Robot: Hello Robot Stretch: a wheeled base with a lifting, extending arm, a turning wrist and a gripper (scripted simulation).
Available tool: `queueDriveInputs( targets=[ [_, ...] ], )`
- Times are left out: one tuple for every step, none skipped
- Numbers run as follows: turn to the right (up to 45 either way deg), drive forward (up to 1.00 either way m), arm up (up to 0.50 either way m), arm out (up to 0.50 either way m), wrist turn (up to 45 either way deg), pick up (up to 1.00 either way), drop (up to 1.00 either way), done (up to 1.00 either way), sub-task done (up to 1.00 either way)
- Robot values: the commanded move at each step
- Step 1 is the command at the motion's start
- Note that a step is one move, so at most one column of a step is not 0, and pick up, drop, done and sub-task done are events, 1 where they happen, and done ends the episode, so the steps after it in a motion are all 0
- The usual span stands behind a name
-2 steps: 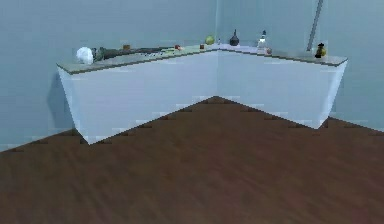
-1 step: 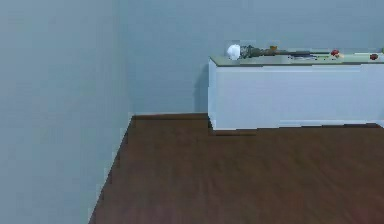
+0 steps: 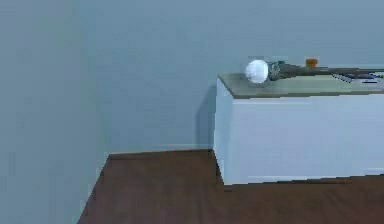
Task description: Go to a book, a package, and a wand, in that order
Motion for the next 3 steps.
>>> queueDriveInputs(
  targets=[
    [0.0, 0.9, 0.0, 0.0, 0.0, 0.0, 0.0, 0.0, 0.0],
    [45.0, 0.0, 0.0, 0.0, 0.0, 0.0, 0.0, 0.0, 0.0],
    [0.0, 0.0, 0.0, 0.0, 0.0, 0.0, 0.0, 1.0, 0.0]
  ],
)
